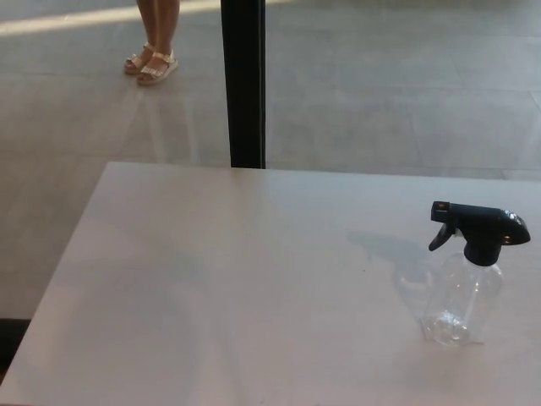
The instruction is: The robot uses its right hand to grab and lift the lid of the spray bottle kept in the middle of the desk and places the lid on the right side of the bottle
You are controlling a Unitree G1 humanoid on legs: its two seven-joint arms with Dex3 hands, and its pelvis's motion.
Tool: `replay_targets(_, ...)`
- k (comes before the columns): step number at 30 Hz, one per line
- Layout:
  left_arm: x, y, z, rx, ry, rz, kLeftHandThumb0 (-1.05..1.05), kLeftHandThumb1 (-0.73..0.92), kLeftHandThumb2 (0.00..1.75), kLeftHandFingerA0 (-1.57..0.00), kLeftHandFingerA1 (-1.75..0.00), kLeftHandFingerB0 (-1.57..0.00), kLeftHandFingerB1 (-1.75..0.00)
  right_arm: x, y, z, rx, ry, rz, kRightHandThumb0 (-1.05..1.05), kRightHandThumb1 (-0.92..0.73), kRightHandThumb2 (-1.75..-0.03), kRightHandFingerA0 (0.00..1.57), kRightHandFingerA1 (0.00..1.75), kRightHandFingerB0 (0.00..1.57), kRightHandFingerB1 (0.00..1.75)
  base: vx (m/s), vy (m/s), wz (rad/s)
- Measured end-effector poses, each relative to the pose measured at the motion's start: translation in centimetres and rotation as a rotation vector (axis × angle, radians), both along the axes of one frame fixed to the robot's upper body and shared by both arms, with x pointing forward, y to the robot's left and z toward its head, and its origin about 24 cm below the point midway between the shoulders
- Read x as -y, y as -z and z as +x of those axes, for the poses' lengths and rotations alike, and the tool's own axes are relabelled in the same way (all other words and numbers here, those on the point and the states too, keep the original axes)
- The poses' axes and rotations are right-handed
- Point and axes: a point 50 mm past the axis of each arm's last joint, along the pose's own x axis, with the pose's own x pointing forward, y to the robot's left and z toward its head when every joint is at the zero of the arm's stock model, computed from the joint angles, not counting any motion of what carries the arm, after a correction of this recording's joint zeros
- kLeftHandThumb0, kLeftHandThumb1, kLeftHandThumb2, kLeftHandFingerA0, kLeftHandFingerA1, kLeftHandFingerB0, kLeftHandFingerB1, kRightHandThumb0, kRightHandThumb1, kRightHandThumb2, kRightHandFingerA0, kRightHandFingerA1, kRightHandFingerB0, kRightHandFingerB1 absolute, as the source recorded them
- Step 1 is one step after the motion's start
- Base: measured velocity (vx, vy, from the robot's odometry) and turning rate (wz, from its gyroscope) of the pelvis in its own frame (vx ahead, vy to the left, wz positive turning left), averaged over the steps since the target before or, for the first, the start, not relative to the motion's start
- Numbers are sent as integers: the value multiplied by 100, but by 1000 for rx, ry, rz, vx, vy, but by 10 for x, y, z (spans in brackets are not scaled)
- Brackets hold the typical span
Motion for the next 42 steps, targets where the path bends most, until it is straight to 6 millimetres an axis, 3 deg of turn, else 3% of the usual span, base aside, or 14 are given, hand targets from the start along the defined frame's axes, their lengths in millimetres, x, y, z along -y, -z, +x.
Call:
replay_targets(1, -1, -1, -1, 16, -11, -6, -81, 71, 109, -50, -61, -32, -52, 5, -6, 3, 36, 13, -14, -84, -59, -96, 28, 69, 7, 22, 0, 0, 0)
replay_targets(2, -2, -2, -3, 31, -24, -14, -83, 89, 67, -54, -50, -38, -38, 12, -14, 9, 83, 31, -34, -77, -56, -94, 33, 81, 5, 23, 0, 0, -7)
replay_targets(6, -5, -6, -4, 80, -41, -38, -84, 89, 67, -53, -51, -39, -40, 44, -64, 44, 275, 50, -153, -82, -61, -104, 0, 50, 0, 21, 0, 0, 0)
replay_targets(10, -5, -5, -5, 98, -50, -61, -86, 86, 66, -56, -52, -39, -38, 62, -123, 85, 449, -13, -281, -94, -68, -109, 8, 25, 8, 11, 0, 0, 0)
replay_targets(12, -5, -5, -5, 104, -55, -69, -86, 87, 66, -56, -51, -39, -38, 63, -154, 105, 546, -54, -334, -92, -68, -108, 8, 33, 7, 12, 0, 0, 0)
replay_targets(24, -4, -4, -4, 119, -57, -85, -86, 88, 66, -56, -52, -38, -39, 7, -284, 191, 960, -390, -449, -92, -60, -103, 1, 45, 13, 22, 0, 0, 0)
replay_targets(26, -4, -4, -4, 120, -56, -85, -85, 88, 67, -55, -51, -38, -39, -8, -300, 200, 1002, -459, -449, -85, -59, -104, 0, 45, 0, 23, 0, 0, 0)
replay_targets(28, -4, -4, -3, 122, -54, -86, -85, 88, 67, -54, -51, -37, -38, -24, -311, 208, 1025, -535, -449, -88, -61, -103, 13, 51, 0, 28, 0, 0, 0)
replay_targets(32, -4, -4, -2, 125, -51, -89, -85, 88, 66, -55, -50, -37, -38, -58, -324, 222, 1024, -692, -441, -85, -58, -101, 0, 44, 6, 27, 0, 0, 0)
replay_targets(33, -4, -4, -1, 126, -51, -91, -86, 88, 66, -55, -51, -37, -38, -68, -327, 226, 1017, -740, -436, -93, -62, -82, 9, 44, 8, 21, 0, 0, 0)
replay_targets(34, -4, -4, -2, 126, -51, -92, -85, 87, 66, -53, -51, -36, -39, -77, -328, 229, 1006, -778, -431, -86, -60, -103, 9, 50, 0, 24, 0, 0, 0)
replay_targets(40, -4, -5, 0, 132, -44, -89, -85, 88, 67, -54, -50, -37, -38, -122, -318, 248, 859, -998, -394, -95, -60, -101, 8, 47, 0, 29, 0, 0, 0)
replay_targets(41, -5, -5, 0, 133, -43, -88, -85, 88, 67, -55, -51, -37, -38, -127, -314, 252, 831, -1025, -382, -95, -58, -95, 9, 46, 9, 33, 0, 0, 0)
replay_targets(42, -5, -6, 0, 133, -43, -88, -85, 88, 67, -55, -52, -37, -39, -132, -311, 256, 807, -1046, -372, -96, -74, -63, 16, 40, 13, 25, 0, 0, 0)
